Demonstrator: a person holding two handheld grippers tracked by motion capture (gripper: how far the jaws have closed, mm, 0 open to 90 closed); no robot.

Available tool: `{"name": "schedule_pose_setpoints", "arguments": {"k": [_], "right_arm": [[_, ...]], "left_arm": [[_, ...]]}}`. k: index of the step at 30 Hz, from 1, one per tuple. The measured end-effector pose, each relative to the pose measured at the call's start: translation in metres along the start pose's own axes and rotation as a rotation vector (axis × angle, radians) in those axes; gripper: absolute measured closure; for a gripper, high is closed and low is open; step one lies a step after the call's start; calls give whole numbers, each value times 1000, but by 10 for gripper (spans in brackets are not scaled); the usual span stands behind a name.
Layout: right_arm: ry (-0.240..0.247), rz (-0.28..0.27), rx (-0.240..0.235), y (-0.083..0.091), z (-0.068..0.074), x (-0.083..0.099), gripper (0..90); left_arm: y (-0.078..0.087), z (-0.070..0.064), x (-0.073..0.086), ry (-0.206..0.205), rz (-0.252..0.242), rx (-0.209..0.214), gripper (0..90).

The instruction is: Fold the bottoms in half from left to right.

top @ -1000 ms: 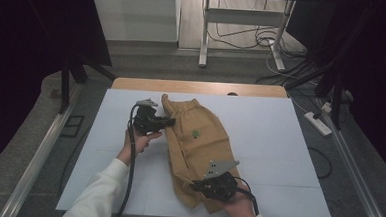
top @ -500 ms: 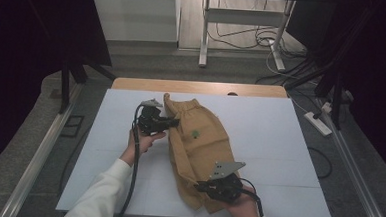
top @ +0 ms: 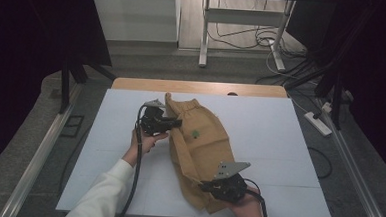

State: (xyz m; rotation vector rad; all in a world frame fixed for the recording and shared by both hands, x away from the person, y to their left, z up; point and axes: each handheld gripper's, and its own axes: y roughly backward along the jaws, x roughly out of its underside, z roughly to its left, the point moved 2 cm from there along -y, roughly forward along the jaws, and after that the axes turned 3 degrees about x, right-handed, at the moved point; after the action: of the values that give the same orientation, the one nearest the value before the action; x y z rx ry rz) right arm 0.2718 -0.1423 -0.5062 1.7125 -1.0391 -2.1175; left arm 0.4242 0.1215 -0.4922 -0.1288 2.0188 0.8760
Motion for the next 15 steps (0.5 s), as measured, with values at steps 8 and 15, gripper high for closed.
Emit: {"name": "schedule_pose_setpoints", "arguments": {"k": [8, 15], "right_arm": [[0, -9, 7, 5, -1, 2, 854], [-4, -7, 13, 8, -1, 4, 855]], "left_arm": [[-2, -3, -1, -8, 0, 2, 797], [-6, -5, -2, -12, -1, 4, 796]]}}
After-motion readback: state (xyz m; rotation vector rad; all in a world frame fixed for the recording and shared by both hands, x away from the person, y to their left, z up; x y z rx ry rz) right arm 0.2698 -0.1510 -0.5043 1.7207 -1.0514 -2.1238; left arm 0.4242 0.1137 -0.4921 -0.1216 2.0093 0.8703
